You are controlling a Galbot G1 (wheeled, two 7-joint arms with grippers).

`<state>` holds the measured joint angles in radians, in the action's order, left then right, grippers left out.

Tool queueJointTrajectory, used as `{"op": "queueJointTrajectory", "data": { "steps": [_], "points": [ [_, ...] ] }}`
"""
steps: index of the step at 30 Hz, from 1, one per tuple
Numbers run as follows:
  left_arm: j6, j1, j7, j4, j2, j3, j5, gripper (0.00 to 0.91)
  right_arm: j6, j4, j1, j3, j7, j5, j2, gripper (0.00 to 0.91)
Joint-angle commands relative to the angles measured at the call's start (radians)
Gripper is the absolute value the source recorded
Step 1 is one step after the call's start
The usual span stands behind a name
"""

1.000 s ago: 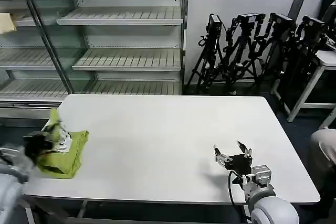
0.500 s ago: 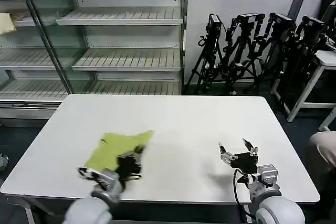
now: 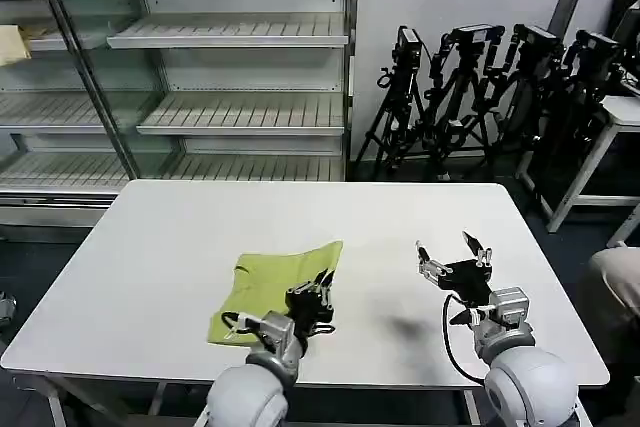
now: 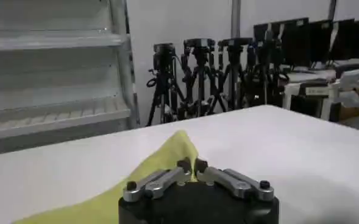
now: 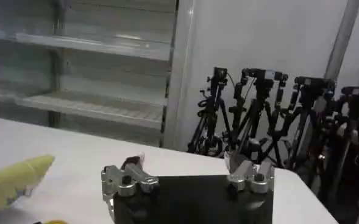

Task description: Fold and organize the clothes.

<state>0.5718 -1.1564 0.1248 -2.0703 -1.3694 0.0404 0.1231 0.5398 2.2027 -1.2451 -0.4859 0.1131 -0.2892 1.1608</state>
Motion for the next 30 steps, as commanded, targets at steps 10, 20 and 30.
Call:
{"op": "queueJointTrajectory", "data": {
  "steps": [10,20,30],
  "points": [
    [-0.001,0.069,0.018,0.065,-0.121,-0.103,0.009,0.907,-0.037,-0.051,0.081,-0.017,-0.016,0.019,-0.009,0.907],
    [-0.187,0.042,-0.168,-0.004,0.026,0.233,0.061,0.907,-0.094,-0.139,0.105,-0.001,-0.036,0.035,0.001,0.907],
    [-0.333,-0.063,-0.352,0.11,0.182,0.685,0.032,0.907,-0.133,-0.171,0.108,-0.001,-0.055,0.043,0.007,0.907]
  ]
}}
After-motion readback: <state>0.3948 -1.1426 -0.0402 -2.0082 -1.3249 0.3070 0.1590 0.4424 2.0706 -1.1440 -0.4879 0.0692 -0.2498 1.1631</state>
